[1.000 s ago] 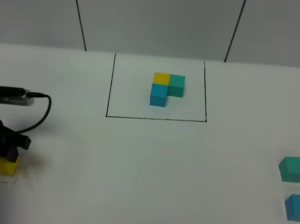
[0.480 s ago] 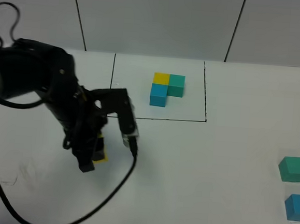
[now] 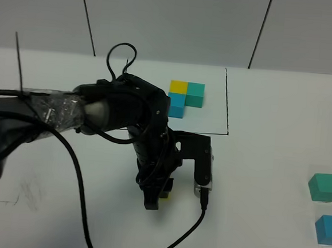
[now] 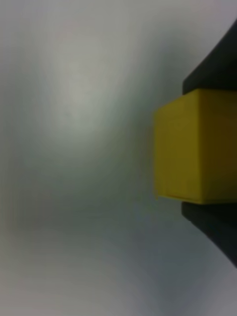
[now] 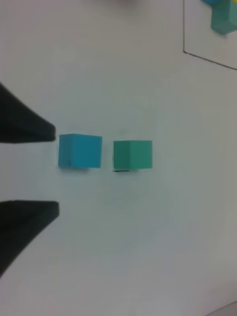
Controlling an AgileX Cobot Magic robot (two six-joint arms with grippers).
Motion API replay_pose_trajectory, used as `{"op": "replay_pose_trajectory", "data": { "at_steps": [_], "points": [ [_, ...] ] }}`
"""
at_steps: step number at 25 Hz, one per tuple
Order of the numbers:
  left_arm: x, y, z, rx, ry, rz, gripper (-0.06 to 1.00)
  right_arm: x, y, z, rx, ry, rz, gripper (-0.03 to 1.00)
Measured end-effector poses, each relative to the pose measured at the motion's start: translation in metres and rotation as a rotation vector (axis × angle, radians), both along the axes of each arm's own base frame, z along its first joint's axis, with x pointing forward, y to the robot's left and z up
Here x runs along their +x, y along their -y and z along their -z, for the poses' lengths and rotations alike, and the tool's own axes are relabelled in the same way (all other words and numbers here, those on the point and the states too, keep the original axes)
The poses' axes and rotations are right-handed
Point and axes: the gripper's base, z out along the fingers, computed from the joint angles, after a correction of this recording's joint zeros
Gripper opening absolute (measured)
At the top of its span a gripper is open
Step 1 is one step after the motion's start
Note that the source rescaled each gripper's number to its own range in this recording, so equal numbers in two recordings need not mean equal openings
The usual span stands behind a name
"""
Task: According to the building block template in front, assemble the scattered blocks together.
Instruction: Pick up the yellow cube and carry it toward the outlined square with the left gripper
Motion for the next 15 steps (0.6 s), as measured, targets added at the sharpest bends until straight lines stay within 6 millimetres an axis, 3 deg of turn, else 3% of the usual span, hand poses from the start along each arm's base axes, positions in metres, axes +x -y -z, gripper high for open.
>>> {"op": "replay_pose_trajectory", "data": {
  "at_steps": [3,15],
  "points": [
    [0.0009,0.0028,0.0106,0.023,-0.026,0.026,0.0,0.0,0.0,0.0,0.0,0.0,0.0,0.0],
    [-0.0058,-0.0021,0.0091,0.095,-0.124,0.026,0.0,0.0,0.0,0.0,0.0,0.0,0.0,0.0]
  ]
}}
